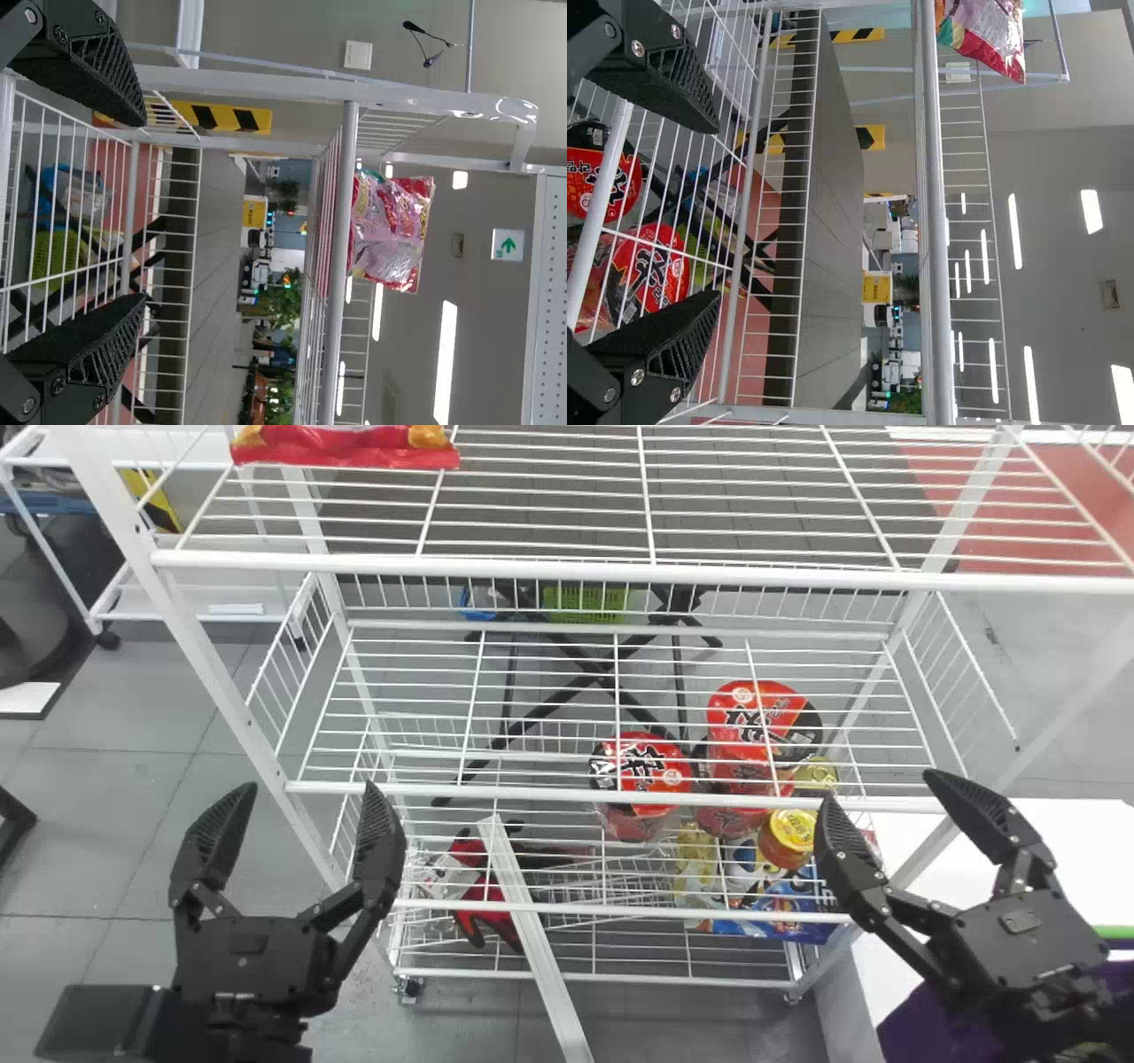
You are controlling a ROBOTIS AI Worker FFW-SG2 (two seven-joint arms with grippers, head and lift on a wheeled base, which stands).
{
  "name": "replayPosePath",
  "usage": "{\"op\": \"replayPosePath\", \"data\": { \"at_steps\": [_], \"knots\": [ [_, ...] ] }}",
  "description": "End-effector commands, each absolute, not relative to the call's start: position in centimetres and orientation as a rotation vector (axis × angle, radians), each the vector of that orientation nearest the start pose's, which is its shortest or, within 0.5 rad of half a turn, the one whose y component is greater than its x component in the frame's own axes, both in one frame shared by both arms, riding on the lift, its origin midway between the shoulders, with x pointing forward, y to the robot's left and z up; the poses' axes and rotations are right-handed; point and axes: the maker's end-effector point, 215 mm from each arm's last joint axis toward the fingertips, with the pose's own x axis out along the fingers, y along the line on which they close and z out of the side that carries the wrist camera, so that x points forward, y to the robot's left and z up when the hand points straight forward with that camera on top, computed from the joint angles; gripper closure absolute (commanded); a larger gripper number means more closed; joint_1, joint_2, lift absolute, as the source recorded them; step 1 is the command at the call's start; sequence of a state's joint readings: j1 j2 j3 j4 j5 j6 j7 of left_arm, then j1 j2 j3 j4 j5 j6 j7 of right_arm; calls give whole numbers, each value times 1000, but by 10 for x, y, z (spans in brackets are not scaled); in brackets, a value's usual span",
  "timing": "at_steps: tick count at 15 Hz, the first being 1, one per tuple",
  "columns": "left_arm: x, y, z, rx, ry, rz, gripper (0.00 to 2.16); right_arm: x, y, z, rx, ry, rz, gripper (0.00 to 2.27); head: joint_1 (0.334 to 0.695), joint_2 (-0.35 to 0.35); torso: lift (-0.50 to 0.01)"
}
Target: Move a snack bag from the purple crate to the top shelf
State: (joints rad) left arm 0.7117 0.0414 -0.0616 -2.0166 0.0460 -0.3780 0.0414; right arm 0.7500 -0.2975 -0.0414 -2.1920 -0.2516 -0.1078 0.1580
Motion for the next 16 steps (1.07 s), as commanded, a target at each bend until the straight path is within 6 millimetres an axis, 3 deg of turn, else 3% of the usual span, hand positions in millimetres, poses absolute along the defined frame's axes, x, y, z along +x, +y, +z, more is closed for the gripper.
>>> {"op": "replayPosePath", "data": {
  "at_steps": [1, 16],
  "knots": [
    [369, 212, -327, -58, -109, -17, 124, 372, -218, -322, 4, 32, 297, 178, 695, -9, -315],
    [369, 213, -328, -54, -107, -30, 124, 374, -217, -323, 6, 33, 299, 178, 695, -4, -375]
  ]
}}
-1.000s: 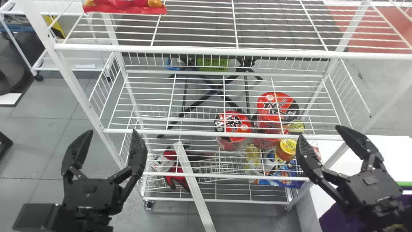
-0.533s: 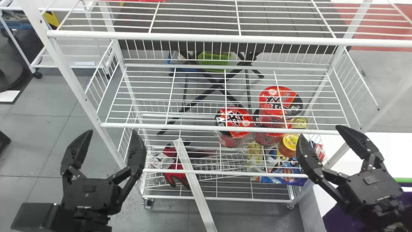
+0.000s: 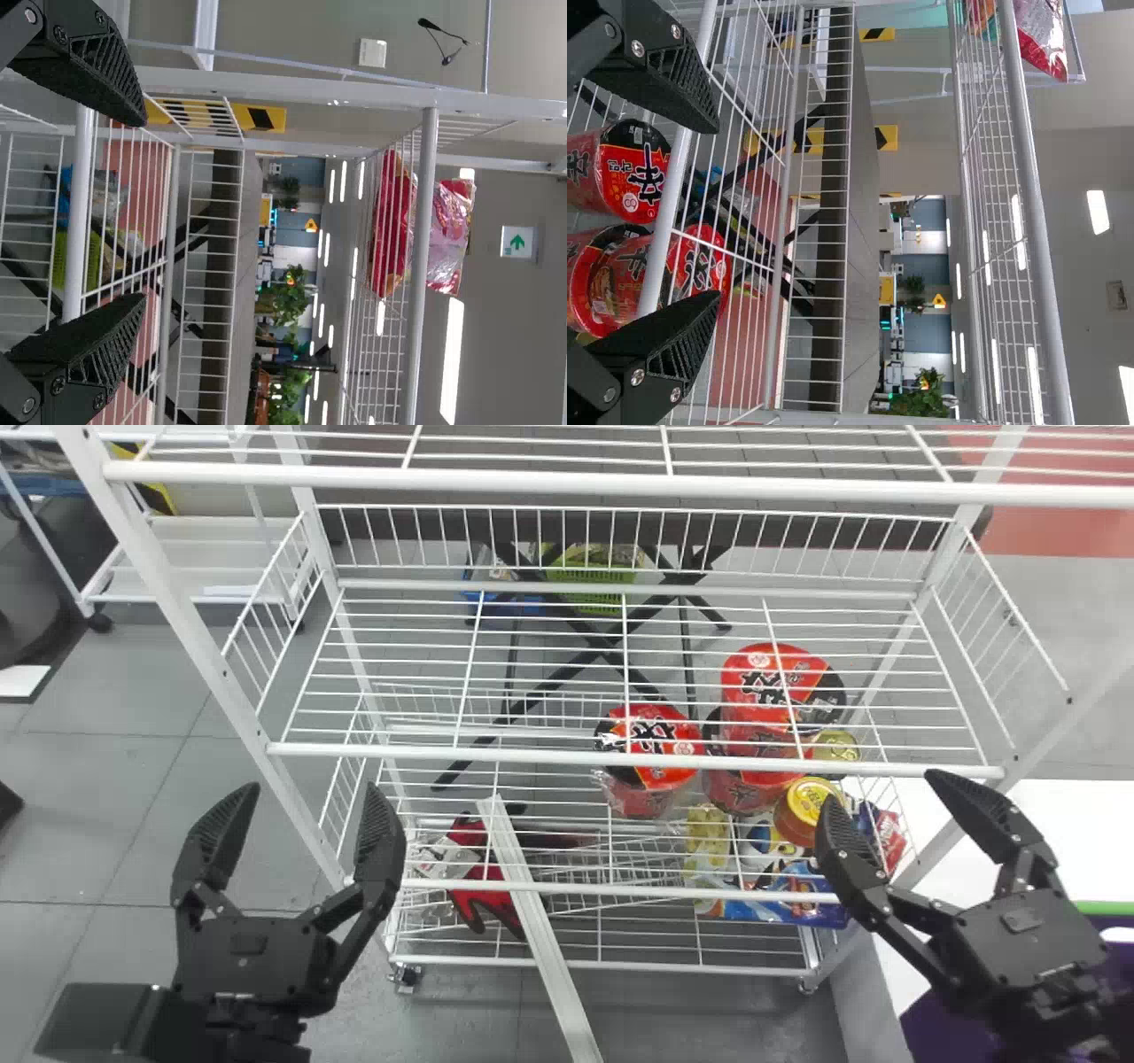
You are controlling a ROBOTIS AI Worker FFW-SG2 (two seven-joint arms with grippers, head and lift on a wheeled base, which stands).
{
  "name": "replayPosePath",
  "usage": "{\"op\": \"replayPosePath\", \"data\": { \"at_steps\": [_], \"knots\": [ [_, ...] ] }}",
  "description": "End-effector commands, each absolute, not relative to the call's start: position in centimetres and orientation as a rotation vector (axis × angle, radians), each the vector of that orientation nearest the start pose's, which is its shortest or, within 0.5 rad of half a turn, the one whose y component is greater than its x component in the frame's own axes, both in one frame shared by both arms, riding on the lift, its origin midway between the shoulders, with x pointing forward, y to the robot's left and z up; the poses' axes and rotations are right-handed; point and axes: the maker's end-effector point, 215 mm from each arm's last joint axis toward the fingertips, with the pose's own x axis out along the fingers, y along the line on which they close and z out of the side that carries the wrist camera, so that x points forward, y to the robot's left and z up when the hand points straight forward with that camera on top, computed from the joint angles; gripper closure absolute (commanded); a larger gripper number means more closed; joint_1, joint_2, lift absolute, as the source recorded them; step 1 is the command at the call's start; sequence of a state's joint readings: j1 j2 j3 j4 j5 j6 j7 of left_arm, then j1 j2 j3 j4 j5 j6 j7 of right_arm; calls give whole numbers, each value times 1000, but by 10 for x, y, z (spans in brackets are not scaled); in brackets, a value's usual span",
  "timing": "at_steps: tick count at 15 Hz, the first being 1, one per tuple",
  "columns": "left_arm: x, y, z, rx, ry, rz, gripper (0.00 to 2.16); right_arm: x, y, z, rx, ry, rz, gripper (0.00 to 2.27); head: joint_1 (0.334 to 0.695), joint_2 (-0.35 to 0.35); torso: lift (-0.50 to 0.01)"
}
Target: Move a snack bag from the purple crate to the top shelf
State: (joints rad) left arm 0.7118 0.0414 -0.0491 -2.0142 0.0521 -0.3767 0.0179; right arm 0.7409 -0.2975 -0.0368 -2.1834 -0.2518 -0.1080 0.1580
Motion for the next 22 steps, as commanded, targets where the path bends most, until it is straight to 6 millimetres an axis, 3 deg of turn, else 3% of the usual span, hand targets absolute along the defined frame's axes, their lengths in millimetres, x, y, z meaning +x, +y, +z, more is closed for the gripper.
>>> {"op": "replayPosePath", "data": {
  "at_steps": [1, 18, 20, 22],
  "knots": [
    [369, 212, -329, -57, -105, -31, 124, 374, -216, -323, 6, 31, 299, 178, 695, -5, -378],
    [368, 213, -325, -58, -125, -24, 124, 373, -220, -320, 29, 12, 300, 178, 695, -5, -446],
    [368, 213, -325, -58, -125, -24, 124, 372, -222, -309, 53, -30, 314, 171, 695, -8, -453],
    [368, 213, -324, -57, -127, -25, 124, 371, -219, -315, 49, -7, 333, 171, 695, -8, -453]
  ]
}}
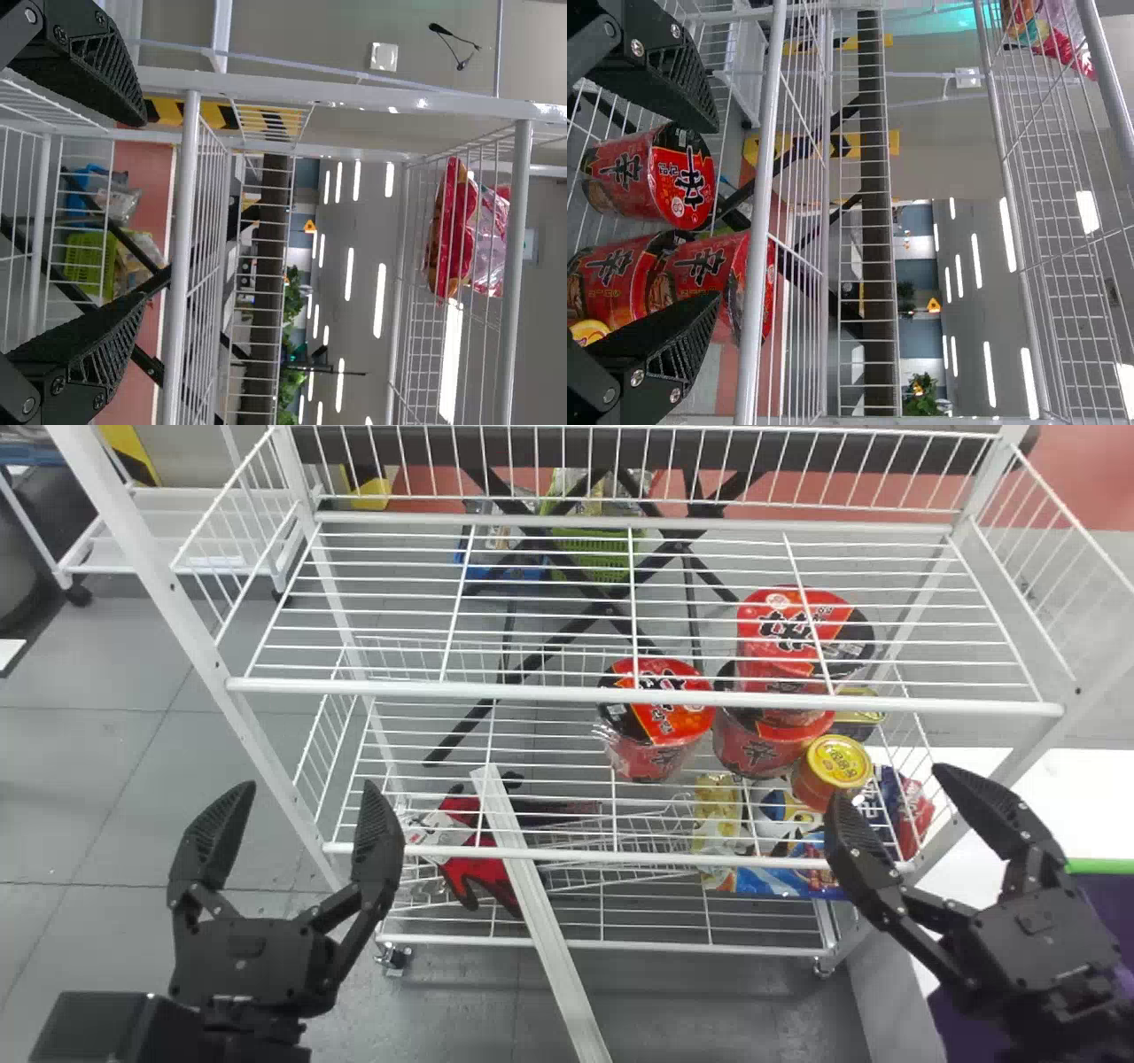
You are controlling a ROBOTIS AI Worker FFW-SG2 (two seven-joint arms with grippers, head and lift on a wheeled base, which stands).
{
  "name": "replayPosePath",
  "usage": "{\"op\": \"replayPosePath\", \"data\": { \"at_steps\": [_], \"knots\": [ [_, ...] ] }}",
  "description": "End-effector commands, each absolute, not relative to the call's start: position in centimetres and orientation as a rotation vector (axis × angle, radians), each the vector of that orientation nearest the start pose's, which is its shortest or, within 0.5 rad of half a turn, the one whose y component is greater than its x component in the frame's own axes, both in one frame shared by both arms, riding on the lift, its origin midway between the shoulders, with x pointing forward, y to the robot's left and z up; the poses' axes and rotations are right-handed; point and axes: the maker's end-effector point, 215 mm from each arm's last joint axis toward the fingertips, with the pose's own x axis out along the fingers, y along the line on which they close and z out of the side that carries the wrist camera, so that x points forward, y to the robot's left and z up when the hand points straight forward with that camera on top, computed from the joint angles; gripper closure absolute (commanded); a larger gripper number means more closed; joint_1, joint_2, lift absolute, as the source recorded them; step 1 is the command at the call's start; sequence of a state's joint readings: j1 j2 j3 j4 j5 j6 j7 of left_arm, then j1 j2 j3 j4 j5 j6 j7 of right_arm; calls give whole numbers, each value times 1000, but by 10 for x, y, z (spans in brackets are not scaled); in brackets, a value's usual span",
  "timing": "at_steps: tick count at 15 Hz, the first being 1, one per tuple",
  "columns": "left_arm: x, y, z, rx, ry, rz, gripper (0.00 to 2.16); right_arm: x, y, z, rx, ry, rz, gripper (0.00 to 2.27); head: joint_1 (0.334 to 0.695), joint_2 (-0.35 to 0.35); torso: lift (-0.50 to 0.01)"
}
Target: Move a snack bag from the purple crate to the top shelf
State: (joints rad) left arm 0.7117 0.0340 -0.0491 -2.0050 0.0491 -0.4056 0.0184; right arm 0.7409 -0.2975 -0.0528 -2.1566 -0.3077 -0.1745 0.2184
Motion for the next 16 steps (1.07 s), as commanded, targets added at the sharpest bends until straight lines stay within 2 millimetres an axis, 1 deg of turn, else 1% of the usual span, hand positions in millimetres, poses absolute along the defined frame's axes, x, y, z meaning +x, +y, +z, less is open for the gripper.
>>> {"op": "replayPosePath", "data": {
  "at_steps": [1, 6, 8, 11, 14, 16],
  "knots": [
    [368, 213, -324, -59, -127, -25, 124, 371, -219, -317, 49, -1, 333, 174, 695, -8, -453],
    [368, 213, -324, -58, -125, -26, 124, 371, -218, -313, 41, -9, 340, 167, 695, -10, -453],
    [368, 213, -325, -57, -124, -25, 124, 370, -219, -308, 41, -10, 338, 167, 695, -9, -453],
    [367, 213, -332, -55, -110, -21, 124, 366, -217, -319, 48, 94, 322, 181, 695, -9, -453],
    [369, 209, -339, -56, -103, -26, 124, 355, -236, -323, 36, 213, 272, 184, 695, -15, -453],
    [370, 209, -342, -60, -108, -22, 124, 345, -247, -331, 46, 309, 258, 184, 695, -39, -453]
  ]
}}
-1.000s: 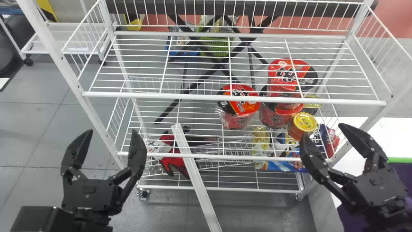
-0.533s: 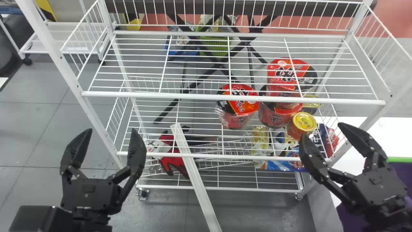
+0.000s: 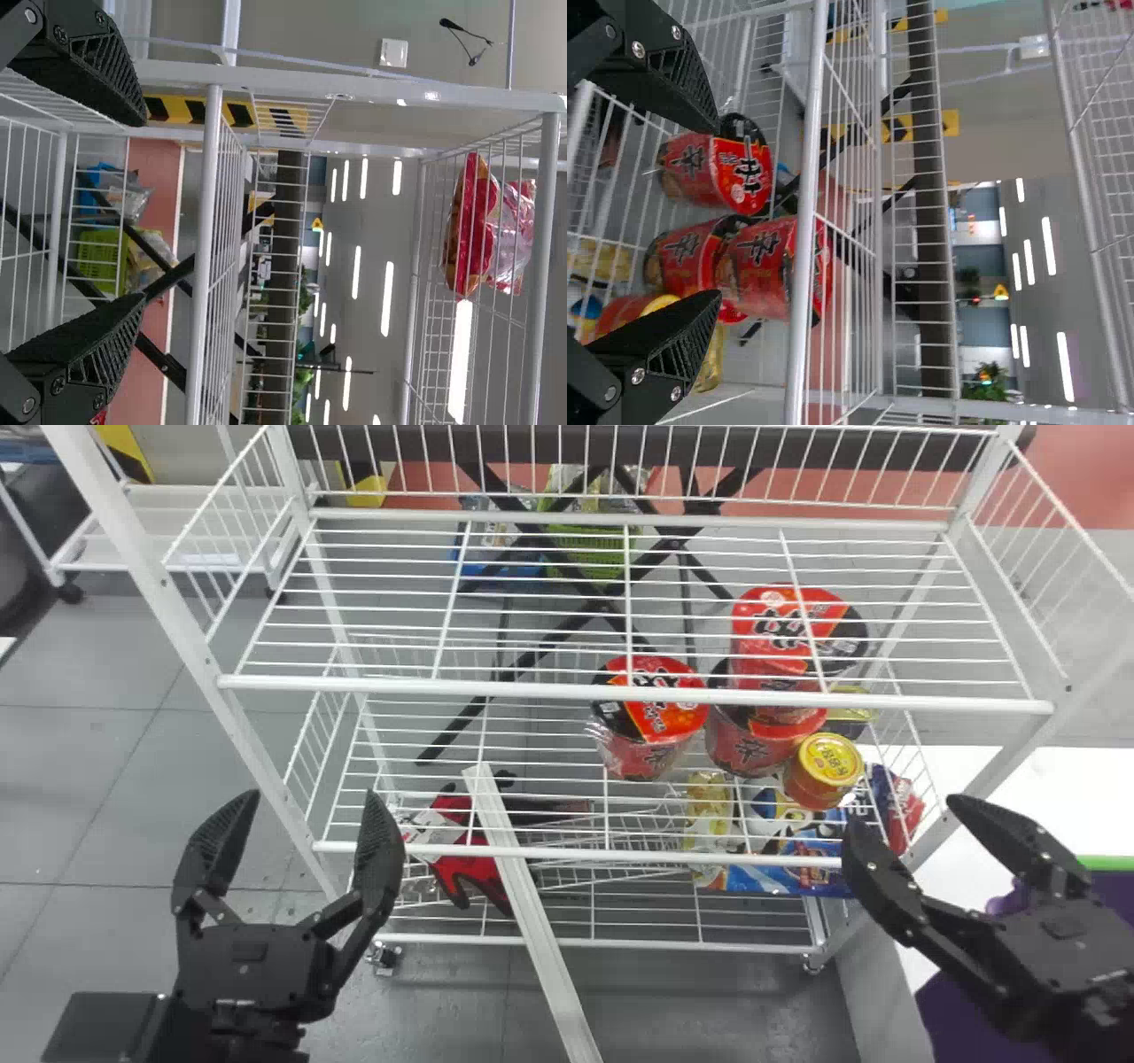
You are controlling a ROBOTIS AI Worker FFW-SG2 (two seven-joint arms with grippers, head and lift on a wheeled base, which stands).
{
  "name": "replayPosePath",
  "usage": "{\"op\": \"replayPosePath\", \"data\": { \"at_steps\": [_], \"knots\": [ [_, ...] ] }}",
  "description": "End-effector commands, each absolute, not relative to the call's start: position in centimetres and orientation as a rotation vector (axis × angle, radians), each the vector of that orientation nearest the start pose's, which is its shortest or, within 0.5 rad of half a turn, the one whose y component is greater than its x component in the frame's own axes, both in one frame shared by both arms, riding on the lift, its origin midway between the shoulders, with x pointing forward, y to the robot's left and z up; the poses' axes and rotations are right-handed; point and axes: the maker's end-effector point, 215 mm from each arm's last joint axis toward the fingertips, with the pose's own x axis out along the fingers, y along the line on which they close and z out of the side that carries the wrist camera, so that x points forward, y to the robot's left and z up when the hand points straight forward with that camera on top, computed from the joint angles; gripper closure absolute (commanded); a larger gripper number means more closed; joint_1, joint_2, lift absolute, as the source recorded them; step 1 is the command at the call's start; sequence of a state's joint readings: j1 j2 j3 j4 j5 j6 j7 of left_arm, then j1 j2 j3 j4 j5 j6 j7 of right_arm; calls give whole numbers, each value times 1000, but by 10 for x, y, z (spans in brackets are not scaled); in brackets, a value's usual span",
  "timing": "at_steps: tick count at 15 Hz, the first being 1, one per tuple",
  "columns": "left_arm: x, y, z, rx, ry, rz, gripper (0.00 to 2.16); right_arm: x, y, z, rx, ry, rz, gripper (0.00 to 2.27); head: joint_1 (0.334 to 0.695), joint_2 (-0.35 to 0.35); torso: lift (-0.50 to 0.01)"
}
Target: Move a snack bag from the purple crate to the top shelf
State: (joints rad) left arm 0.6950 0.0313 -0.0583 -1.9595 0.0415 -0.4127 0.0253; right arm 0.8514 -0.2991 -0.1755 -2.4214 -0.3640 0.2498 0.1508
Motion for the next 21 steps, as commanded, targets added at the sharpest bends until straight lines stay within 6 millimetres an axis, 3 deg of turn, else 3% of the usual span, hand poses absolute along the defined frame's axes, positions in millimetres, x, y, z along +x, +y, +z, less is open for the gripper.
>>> {"op": "replayPosePath", "data": {
  "at_steps": [1, 5, 8, 13, 17, 21],
  "knots": [
    [370, 208, -344, -61, -107, -22, 124, 341, -253, -334, 49, 343, 253, 184, 695, -47, -453],
    [368, 208, -342, -54, -124, -17, 124, 331, -276, -320, 30, 388, 225, 194, 695, -81, -453],
    [367, 209, -345, -53, -119, -14, 124, 311, -300, -333, -5, 516, 175, 198, 695, -112, -453],
    [368, 209, -350, -54, -110, -12, 124, 272, -367, -358, -37, 712, -35, 201, 695, -208, -453],
    [368, 210, -352, -53, -107, -11, 124, 252, -414, -360, 11, 780, -171, 205, 695, -314, -453],
    [367, 210, -354, -53, -102, -11, 124, 225, -469, -374, 99, 854, -300, 205, 695, -350, -453]
  ]
}}
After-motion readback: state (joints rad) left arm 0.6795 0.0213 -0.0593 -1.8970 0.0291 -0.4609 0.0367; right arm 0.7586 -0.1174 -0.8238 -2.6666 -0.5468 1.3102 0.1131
